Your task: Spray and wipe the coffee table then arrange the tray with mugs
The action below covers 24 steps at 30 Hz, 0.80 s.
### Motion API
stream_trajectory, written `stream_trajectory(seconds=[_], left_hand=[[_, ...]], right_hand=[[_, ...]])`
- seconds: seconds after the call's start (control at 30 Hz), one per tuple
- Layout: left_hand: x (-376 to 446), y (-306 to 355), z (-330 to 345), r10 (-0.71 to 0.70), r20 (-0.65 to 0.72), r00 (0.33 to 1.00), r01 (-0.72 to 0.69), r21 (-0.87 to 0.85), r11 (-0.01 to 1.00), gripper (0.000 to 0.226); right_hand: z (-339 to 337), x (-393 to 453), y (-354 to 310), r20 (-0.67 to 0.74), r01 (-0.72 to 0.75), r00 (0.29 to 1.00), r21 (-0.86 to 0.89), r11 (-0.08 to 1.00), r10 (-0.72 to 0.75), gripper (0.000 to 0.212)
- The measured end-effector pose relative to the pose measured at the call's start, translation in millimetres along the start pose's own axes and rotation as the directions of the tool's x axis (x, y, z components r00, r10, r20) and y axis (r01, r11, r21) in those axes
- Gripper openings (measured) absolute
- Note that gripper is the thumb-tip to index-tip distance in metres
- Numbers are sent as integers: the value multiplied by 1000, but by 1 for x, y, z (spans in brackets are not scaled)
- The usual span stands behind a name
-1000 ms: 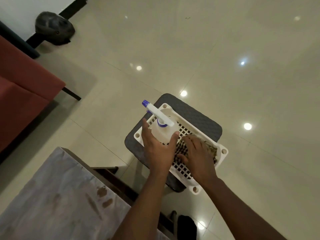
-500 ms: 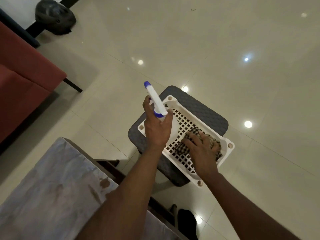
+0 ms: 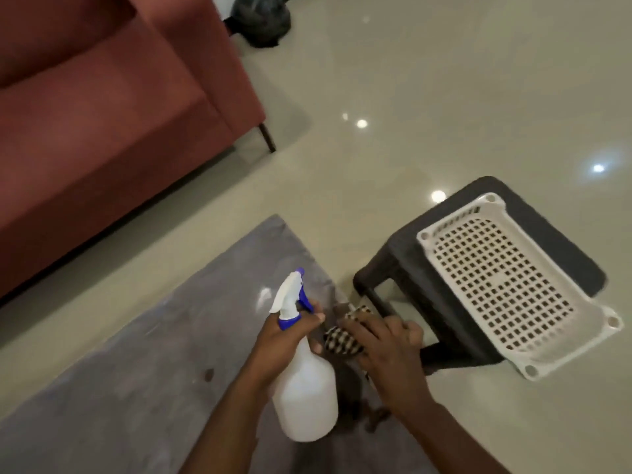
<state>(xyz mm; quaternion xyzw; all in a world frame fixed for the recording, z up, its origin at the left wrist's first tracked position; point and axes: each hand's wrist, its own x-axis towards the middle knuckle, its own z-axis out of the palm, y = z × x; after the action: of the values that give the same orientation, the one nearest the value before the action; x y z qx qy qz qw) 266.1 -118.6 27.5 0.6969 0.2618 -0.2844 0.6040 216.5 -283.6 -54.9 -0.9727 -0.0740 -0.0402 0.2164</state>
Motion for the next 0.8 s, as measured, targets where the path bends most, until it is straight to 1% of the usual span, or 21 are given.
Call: stream_trajectory(seconds=[0.07, 0.13, 0.2, 0.3, 0.37, 0.43, 0.47, 0.5, 0.57, 0.6, 0.67, 0.73, 0.8], left_hand=[[2, -14, -44, -46, -43, 998, 43, -54, 998, 19], [7, -21, -74, -78, -95, 992, 67, -111, 992, 22], [12, -27, -99, -75, -126, 989, 62, -101, 993, 25], [20, -31, -119, -44, -179, 983, 29, -89, 996, 26], [24, -32, -130, -44, -133, 990, 31, -96, 995, 24], [26, -30, -137, -30, -27, 999, 27, -91, 996, 26], [28, -30, -139, -14, -16, 1000, 12, -91, 996, 26], [30, -31, -141, -3, -43, 999, -1, -94, 996, 26], [35, -33, -143, -5, -140, 990, -9, -100, 995, 28], [36, -32, -142, -7, -149, 989, -5, -84, 996, 27], [37, -33, -145, -11, -67, 998, 8, -48, 999, 23], [39, -35, -153, -25, 15, 1000, 26, -58, 998, 25], [42, -37, -162, -34, 33, 999, 37, -88, 995, 31]], right_hand=[[29, 0, -37, 81, 114, 990, -26, 993, -112, 50], [48, 2, -59, 137, 135, 982, -45, 990, -127, 45], [66, 4, -76, 167, 143, 977, -52, 988, -133, 42], [83, 2, -82, 237, 238, 949, -109, 965, -208, 44], [90, 4, -78, 262, 281, 936, -150, 948, -236, 49], [92, 8, -76, 293, 272, 933, -190, 943, -209, 54], [94, 10, -78, 297, 260, 935, -203, 944, -193, 55], [96, 13, -82, 287, 238, 942, -204, 950, -174, 55], [99, 24, -89, 241, 182, 961, -182, 966, -135, 56], [100, 33, -91, 212, 166, 969, -176, 970, -127, 56], [107, 59, -93, 171, 139, 979, -186, 973, -107, 56], [116, 95, -93, 128, 70, 991, -219, 973, -43, 61], [125, 139, -97, 80, -17, 996, -238, 971, 37, 65]])
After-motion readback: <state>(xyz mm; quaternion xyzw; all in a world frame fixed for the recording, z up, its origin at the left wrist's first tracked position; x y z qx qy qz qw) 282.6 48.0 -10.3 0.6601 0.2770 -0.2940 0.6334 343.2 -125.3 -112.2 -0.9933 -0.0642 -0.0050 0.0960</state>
